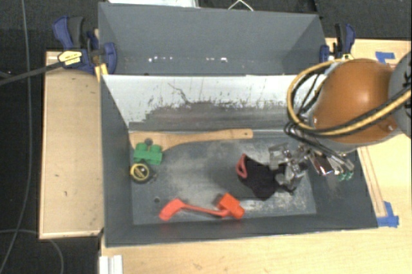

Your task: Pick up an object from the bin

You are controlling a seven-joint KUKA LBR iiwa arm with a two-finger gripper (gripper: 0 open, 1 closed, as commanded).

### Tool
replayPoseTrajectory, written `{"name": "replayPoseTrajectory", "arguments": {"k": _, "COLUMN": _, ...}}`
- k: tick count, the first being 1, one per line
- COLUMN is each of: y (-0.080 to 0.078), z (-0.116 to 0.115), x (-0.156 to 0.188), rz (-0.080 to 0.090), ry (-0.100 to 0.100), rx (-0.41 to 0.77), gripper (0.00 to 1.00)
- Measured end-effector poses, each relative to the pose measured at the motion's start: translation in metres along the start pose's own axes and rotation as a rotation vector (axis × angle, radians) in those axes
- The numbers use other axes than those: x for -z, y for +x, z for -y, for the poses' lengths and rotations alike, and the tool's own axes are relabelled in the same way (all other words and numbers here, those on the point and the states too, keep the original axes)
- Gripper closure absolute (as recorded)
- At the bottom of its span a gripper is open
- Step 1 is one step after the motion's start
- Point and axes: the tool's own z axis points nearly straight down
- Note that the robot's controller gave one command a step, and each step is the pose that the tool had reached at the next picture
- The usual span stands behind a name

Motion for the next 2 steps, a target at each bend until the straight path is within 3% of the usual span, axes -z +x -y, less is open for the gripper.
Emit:
{"name": "replayPoseTrajectory", "arguments": {"k": 1, "y": 0.010, "z": 0.002, "x": -0.072, "rz": 0.003, "ry": 0.001, "rx": -0.018, "gripper": 1.00}}
{"name": "replayPoseTrajectory", "arguments": {"k": 2, "y": 0.009, "z": -0.006, "x": -0.090, "rz": 0.006, "ry": 0.002, "rx": -0.011, "gripper": 1.00}}
